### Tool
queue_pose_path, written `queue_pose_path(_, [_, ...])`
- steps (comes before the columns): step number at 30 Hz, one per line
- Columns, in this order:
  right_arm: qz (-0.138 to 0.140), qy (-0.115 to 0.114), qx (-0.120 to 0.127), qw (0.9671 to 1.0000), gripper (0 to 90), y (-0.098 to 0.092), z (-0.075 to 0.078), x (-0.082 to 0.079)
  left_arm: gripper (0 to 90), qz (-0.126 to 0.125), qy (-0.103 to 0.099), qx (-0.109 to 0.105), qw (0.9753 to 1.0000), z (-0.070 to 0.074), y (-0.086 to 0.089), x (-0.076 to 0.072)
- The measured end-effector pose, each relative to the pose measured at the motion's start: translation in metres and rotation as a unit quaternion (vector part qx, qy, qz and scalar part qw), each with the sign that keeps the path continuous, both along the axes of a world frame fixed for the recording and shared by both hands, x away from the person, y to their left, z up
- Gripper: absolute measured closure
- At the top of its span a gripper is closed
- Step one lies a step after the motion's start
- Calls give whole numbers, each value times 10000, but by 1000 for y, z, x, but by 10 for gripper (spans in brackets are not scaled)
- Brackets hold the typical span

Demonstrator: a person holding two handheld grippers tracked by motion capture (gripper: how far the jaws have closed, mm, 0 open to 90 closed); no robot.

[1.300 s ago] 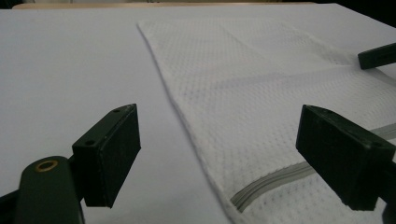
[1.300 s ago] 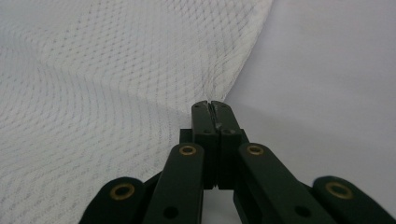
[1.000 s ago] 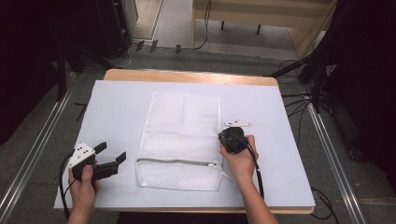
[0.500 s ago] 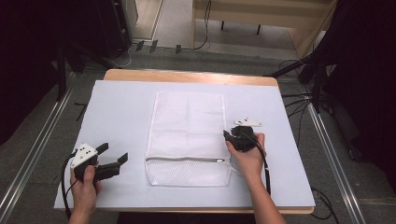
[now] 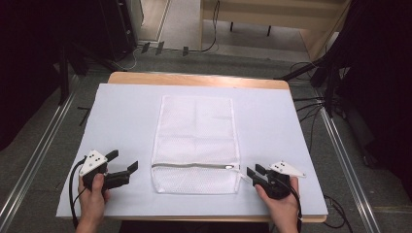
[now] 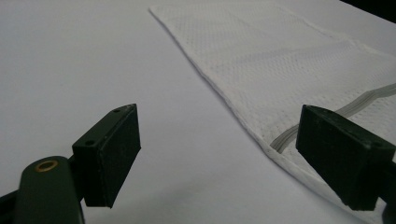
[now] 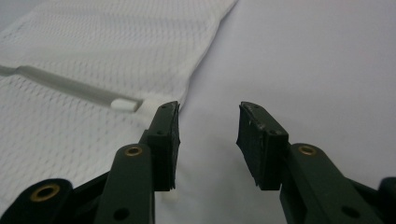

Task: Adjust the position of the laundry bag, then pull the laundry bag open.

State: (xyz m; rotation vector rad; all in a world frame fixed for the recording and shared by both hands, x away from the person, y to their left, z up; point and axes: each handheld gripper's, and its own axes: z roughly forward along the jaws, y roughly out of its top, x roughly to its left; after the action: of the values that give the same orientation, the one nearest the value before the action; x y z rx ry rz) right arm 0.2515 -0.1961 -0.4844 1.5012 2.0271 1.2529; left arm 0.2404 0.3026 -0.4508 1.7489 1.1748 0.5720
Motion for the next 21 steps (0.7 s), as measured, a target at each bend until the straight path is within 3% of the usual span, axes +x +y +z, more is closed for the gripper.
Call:
queue_pose_path(6, [189,-74,-164,9997,591,11,5,-8,143,-117,-9,50,9999,0,-10,0])
queue_pose_path(10, [380,53,-100,9992,584,19,4,-4,143,-168,22,41,9998,0,-13,-2])
queue_pose_path(14, [399,225,-121,9989,467,27,2,0,144,-155,35,18,9999,1,-14,-3])
queue_pose_path(21, [393,265,-156,9988,448,32,0,1,144,-210,68,-51,9997,1,-18,-3])
